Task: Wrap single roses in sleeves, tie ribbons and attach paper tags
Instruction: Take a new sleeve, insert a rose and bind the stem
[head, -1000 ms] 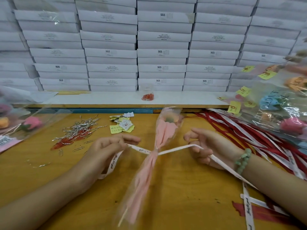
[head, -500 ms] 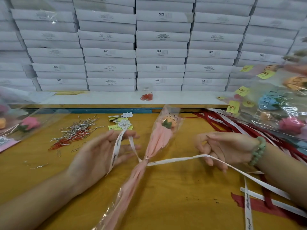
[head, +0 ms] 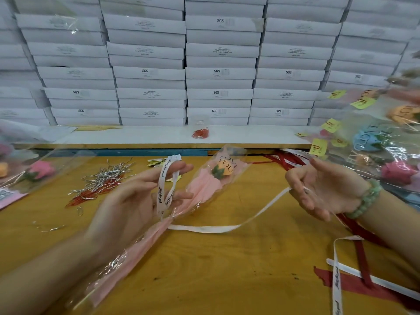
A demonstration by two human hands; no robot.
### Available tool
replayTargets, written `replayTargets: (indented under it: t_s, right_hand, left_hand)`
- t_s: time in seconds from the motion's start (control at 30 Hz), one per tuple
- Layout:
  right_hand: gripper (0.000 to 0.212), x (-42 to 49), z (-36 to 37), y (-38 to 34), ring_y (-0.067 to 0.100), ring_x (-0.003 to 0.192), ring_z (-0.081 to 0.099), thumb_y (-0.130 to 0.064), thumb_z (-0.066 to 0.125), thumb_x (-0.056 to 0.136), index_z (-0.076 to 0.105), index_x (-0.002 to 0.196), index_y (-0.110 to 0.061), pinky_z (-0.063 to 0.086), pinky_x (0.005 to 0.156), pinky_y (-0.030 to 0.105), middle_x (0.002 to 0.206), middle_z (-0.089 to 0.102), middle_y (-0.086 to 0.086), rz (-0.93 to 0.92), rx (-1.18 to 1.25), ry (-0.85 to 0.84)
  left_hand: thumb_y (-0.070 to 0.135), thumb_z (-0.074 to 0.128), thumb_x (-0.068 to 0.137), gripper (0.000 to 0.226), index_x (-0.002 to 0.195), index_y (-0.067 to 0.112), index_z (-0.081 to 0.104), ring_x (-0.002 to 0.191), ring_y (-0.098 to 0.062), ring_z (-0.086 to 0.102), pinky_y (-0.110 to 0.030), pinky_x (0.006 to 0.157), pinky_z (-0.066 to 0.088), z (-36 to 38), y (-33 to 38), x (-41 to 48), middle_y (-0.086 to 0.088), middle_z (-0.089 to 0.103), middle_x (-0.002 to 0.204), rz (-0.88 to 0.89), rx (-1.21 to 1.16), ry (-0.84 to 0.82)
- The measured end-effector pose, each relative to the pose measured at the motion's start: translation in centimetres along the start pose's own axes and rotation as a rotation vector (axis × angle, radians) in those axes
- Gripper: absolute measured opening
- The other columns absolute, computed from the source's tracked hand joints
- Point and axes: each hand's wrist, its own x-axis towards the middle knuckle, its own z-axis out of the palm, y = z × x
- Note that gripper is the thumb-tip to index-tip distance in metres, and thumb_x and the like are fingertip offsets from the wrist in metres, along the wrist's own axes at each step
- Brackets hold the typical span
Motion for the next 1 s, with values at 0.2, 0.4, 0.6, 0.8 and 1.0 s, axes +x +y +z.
replayTargets:
  t_s: [0.2,0.4,0.6,0.8,1.0]
  right_hand:
    - [0.046,0.8,0.2,0.5,0.015,0.054,0.065,-0.047,0.056,0.09,0.065,0.089,-0.002,0.054,0.048,0.023,0.073,0.067,0.011,-0.054,-0.02,0.331]
    - [0.036,3.0,0.5,2.6,0.019,0.071,0.067,-0.038,0.046,0.093,0.072,0.088,-0.014,0.052,0.053,0.024,0.086,0.071,0.011,-0.203,-0.488,0.808]
    - [0.029,3.1,0.1,4.1,0.024,0.092,0.069,-0.022,0.04,0.1,0.066,0.107,-0.011,0.056,0.073,0.031,0.101,0.072,0.006,-0.306,-0.785,0.994]
    - [0.038,2.9,0.9,3.9,0.02,0.063,0.057,-0.013,0.036,0.099,0.066,0.079,-0.002,0.045,0.062,0.023,0.068,0.067,0.013,-0.573,-0.956,1.125]
    - [0.045,4.0,3.4,3.4,0.013,0.039,0.041,-0.029,0.036,0.091,0.056,0.057,-0.008,0.033,0.045,0.021,0.04,0.045,0.001,-0.673,-1.004,0.929]
  left_hand:
    - [0.006,0.04,0.08,0.055,0.132,0.014,0.059,0.119,-0.033,0.059,-0.038,0.094,0.052,0.8,1.7,0.6,-0.008,0.052,0.143,0.124,0.184,-0.125]
    - [0.015,0.058,0.091,0.06,0.137,0.05,0.045,0.128,-0.01,0.053,-0.038,0.102,0.047,0.1,0.8,0.4,0.03,0.052,0.135,0.051,0.356,0.216]
    - [0.006,0.048,0.098,0.064,0.131,0.061,0.043,0.105,-0.015,0.068,-0.032,0.093,0.054,1.4,0.4,-0.9,0.007,0.07,0.118,-0.239,0.511,0.1]
    - [0.02,0.058,0.092,0.04,0.113,0.054,0.063,0.072,0.0,0.062,-0.009,0.066,0.046,4.0,0.8,-1.7,0.011,0.072,0.09,-0.173,0.698,-0.034]
    - [0.021,0.063,0.089,0.039,0.114,0.052,0.063,0.114,0.004,0.057,-0.024,0.088,0.053,4.8,0.5,-1.5,0.027,0.062,0.123,-0.052,0.592,0.035]
